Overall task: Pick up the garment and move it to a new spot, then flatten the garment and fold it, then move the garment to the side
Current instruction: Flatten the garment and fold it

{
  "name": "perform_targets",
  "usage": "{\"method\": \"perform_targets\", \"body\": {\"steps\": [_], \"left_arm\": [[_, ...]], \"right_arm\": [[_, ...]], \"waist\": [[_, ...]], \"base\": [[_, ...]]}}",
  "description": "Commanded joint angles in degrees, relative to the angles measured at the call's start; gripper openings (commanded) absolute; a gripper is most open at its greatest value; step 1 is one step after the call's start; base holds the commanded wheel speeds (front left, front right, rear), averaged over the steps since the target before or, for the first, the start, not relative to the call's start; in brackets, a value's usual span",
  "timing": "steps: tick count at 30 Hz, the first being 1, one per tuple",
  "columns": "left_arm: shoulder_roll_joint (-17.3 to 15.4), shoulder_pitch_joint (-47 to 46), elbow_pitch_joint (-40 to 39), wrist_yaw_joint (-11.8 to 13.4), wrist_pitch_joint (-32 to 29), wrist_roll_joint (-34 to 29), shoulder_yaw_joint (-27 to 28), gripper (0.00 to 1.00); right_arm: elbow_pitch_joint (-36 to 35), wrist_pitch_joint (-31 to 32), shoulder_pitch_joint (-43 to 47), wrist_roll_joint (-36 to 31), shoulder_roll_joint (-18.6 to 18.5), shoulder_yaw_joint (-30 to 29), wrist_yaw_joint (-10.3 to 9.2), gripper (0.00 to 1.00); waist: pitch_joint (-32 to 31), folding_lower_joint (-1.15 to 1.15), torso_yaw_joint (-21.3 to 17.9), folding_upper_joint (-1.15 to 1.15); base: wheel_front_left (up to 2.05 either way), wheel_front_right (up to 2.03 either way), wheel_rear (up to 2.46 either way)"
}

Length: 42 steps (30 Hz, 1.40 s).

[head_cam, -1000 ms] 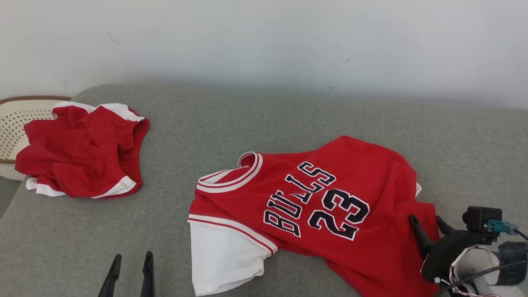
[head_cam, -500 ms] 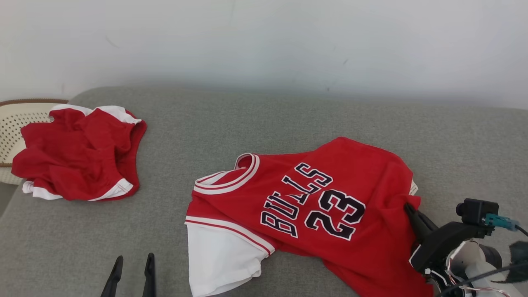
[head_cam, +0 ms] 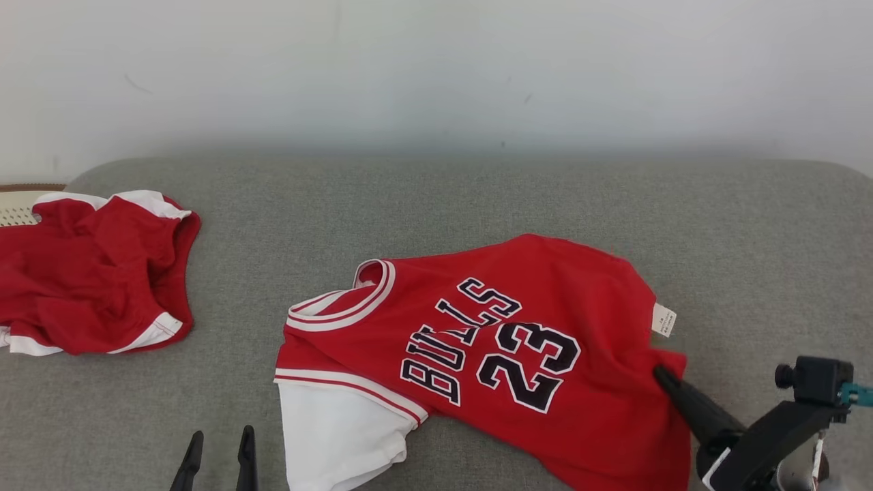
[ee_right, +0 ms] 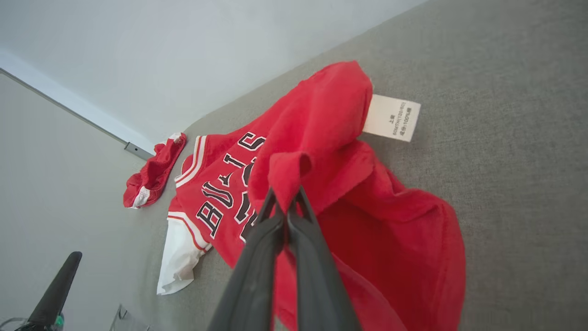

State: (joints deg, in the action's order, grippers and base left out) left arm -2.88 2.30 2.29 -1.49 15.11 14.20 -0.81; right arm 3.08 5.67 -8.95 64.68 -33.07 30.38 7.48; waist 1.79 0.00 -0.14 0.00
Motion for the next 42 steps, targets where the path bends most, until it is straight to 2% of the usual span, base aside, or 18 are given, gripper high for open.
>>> {"method": "perform_targets", "body": {"steps": [1,3,4,5,6,7,14,20,23,29,33,41,42], "left_arm": [[0.0,0.0,0.2,-0.2,0.0,0.3,0.0,1.00],[0.0,-0.2,0.3,-0.2,0.0,0.3,-0.1,1.00],[0.0,-0.3,0.3,-0.3,0.0,0.3,-0.1,1.00],[0.0,-0.4,0.4,-0.3,0.0,0.3,-0.1,1.00],[0.0,-0.4,0.4,-0.3,0.0,0.3,-0.1,1.00],[0.0,-0.5,0.4,-0.3,0.0,0.3,-0.1,1.00],[0.0,-0.5,0.9,-0.5,0.0,0.0,-0.1,1.00],[0.0,-0.7,1.0,-0.5,0.0,0.2,-0.4,1.00],[0.0,-1.2,1.0,-0.5,0.0,0.3,-0.6,1.00],[0.0,-2.0,1.1,-0.8,0.0,-0.1,-0.6,1.00],[0.0,-2.4,1.1,-0.5,0.0,-0.1,-1.0,1.00],[0.0,-3.3,1.6,-1.0,0.0,0.2,-0.5,1.00],[0.0,-3.5,1.7,-1.1,0.0,0.2,-0.4,1.00]], "right_arm": [[-1.4,2.0,2.4,1.5,-0.9,0.8,0.03,0.00],[-2.3,4.3,4.0,2.1,-1.7,1.5,0.03,0.00],[-2.6,5.0,4.6,2.3,-1.8,1.4,0.03,0.18],[-2.7,4.9,4.9,1.5,-2.2,1.1,0.03,0.95],[-2.7,4.9,4.9,1.5,-2.2,1.1,0.03,0.95],[-2.2,4.7,5.3,0.7,-2.4,0.5,0.03,1.00],[-4.8,2.3,6.6,-1.3,-2.2,-2.9,0.03,1.00],[-4.3,-1.9,4.8,-7.1,-2.8,-7.7,0.03,1.00],[-0.8,-2.5,2.4,-12.9,-2.2,-9.6,0.03,1.00],[7.8,-1.7,-4.9,-19.7,1.6,-9.3,0.03,1.00],[14.9,-1.0,-9.0,-20.9,3.4,-8.3,0.03,1.00],[27.1,-0.9,-16.2,-17.1,6.8,-4.4,0.03,1.00],[28.7,-0.8,-17.3,-17.0,6.9,-3.5,0.03,0.44]], "waist": [[0.5,0.00,-0.5,0.00],[0.8,0.00,-0.7,0.00],[0.9,0.00,-0.7,0.00],[1.0,0.00,-0.7,0.00],[1.0,0.00,-0.7,0.00],[1.1,0.00,-0.8,0.00],[0.7,0.00,-0.6,0.00],[1.0,0.00,0.3,0.00],[1.4,0.00,1.0,0.00],[2.5,0.00,2.5,0.00],[3.0,0.00,3.8,0.00],[4.2,0.00,5.1,0.00],[4.4,0.00,5.2,0.00]], "base": [[0.00,0.00,0.00],[0.00,0.00,0.00],[0.00,0.00,0.00],[0.00,0.00,0.00],[0.00,0.00,0.00],[0.00,0.00,0.00],[0.00,0.00,0.00],[0.00,0.00,0.00],[0.00,0.00,0.00],[0.00,0.00,0.00],[0.00,0.00,0.00],[0.00,0.00,0.00],[0.00,0.00,0.00]]}}
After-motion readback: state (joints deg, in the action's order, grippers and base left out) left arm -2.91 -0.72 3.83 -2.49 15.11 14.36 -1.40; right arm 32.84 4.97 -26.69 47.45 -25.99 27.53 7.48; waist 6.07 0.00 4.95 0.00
